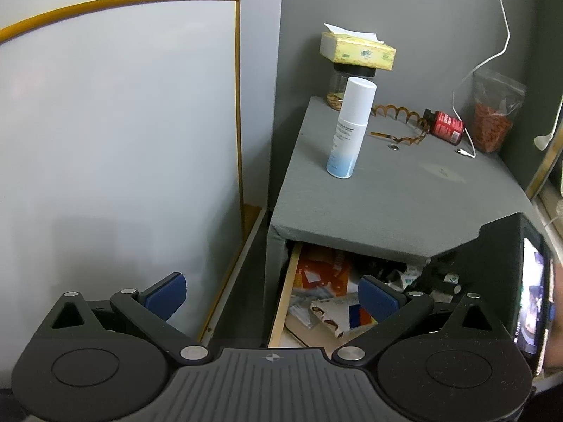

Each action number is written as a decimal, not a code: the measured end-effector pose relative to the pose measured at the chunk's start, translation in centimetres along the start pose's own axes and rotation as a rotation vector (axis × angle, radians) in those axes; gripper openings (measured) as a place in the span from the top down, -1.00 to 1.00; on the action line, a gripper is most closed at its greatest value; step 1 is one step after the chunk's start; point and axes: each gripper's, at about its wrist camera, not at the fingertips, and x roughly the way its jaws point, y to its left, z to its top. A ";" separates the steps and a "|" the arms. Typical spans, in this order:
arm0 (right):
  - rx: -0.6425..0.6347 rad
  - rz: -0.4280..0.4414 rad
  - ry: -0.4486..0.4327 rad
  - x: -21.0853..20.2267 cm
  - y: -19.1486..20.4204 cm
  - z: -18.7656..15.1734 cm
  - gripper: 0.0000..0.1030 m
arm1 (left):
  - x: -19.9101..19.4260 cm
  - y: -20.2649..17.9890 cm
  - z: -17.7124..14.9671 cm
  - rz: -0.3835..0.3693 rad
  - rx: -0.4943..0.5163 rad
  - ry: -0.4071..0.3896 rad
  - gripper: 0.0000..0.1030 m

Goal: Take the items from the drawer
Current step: 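Grip the white box with blue, red and yellow stripes with the right gripper, then lift the striped box with the right gripper and lay it on the nightstand top, then open the right gripper to release the box and withdraw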

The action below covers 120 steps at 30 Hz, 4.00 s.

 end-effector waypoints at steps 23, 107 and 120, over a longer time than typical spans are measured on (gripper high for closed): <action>0.125 0.045 -0.096 -2.9 -3.2 0.2 1.00 | 0.0 0.2 0.1 0.003 -0.003 -0.003 -1.00; 1.033 0.042 -0.167 -4.0 -14.1 -4.5 -0.30 | -0.1 0.3 0.3 -0.005 -0.022 -0.019 -1.00; 1.002 -0.035 -0.227 -6.0 -12.8 -4.2 -0.33 | -0.3 1.1 0.5 0.014 -0.062 -0.035 -1.00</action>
